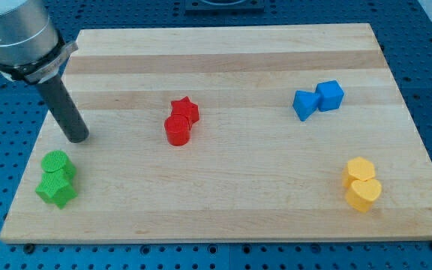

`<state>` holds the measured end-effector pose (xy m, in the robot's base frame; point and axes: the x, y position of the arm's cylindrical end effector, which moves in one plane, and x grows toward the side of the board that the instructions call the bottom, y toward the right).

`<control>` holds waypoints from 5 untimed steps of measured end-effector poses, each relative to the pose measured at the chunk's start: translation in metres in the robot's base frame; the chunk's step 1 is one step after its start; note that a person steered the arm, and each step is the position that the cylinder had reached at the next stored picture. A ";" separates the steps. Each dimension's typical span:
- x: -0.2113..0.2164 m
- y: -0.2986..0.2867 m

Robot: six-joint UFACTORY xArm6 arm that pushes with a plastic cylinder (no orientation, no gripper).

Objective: Push the red circle right a bit

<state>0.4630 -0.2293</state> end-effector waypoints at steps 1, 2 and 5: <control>0.000 0.012; 0.000 0.065; 0.031 0.225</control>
<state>0.4939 -0.0043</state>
